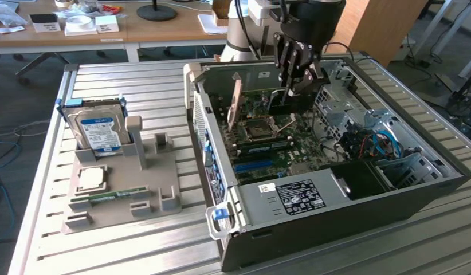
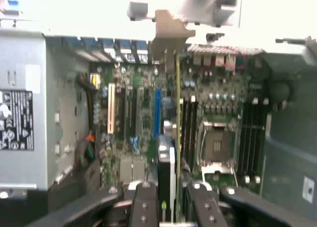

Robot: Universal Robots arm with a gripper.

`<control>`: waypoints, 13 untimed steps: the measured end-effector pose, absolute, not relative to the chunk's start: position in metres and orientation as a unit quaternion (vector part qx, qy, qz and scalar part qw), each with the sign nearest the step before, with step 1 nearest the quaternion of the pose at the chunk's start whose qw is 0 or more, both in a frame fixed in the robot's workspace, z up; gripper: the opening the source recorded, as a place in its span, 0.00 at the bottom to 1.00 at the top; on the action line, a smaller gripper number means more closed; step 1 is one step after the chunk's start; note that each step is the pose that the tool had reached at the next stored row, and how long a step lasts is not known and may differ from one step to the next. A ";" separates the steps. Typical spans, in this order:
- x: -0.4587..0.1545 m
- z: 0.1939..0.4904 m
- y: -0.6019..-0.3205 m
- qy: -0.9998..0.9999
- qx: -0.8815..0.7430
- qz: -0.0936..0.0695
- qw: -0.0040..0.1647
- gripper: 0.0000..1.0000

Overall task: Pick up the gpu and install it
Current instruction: 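Insert the gpu into the slot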

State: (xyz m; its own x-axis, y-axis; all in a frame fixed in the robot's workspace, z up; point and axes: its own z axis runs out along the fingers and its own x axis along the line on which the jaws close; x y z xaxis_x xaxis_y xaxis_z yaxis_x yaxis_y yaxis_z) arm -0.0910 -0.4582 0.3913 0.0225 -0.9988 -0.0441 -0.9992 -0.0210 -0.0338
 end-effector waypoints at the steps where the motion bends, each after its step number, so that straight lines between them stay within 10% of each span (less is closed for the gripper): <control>1: -0.091 0.391 -0.458 0.699 -0.714 0.004 0.028 0.27; 13: -0.091 0.391 -0.458 0.699 -0.714 0.004 0.027 0.27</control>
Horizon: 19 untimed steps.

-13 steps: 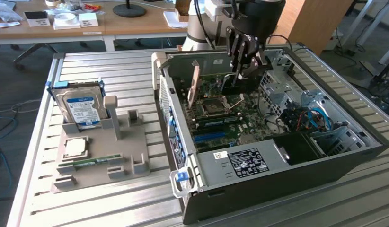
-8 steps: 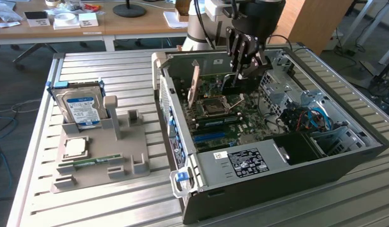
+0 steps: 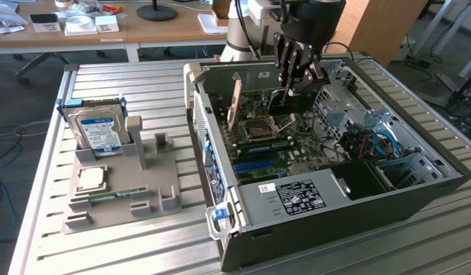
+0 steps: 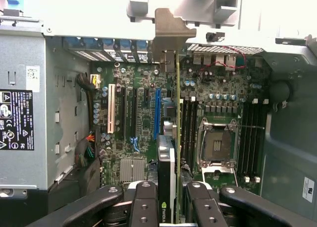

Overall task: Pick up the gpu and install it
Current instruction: 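Insert the gpu into the slot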

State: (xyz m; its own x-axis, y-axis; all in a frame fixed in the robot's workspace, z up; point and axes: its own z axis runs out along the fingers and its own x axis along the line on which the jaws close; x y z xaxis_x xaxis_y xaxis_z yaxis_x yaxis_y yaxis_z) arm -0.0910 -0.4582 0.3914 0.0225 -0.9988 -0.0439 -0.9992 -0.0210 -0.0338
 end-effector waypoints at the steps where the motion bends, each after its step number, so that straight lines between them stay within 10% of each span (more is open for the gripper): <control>1: -0.091 0.391 -0.458 0.699 -0.714 0.004 0.027 0.27; 19: -0.090 0.391 -0.457 0.701 -0.713 0.005 0.029 0.27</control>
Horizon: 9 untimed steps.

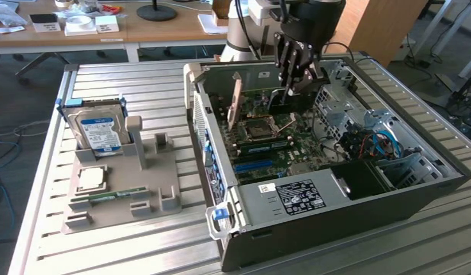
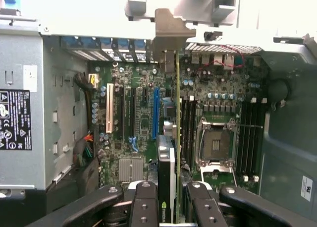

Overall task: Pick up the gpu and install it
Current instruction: 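Insert the gpu into the slot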

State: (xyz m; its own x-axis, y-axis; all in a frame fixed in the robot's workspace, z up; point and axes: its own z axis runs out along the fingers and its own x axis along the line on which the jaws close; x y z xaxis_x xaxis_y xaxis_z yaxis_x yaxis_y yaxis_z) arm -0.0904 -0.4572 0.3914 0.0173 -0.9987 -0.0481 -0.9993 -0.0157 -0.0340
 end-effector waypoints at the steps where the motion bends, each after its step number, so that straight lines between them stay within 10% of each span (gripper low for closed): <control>1: -0.090 0.391 -0.458 0.701 -0.712 0.005 0.029 0.27; 9: -0.085 0.391 -0.459 0.707 -0.706 0.008 0.032 0.27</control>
State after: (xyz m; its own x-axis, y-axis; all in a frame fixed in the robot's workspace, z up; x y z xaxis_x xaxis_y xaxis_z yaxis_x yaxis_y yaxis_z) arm -0.0851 -0.4588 0.3913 -0.0007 -0.9983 -0.0577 -0.9994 0.0027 -0.0336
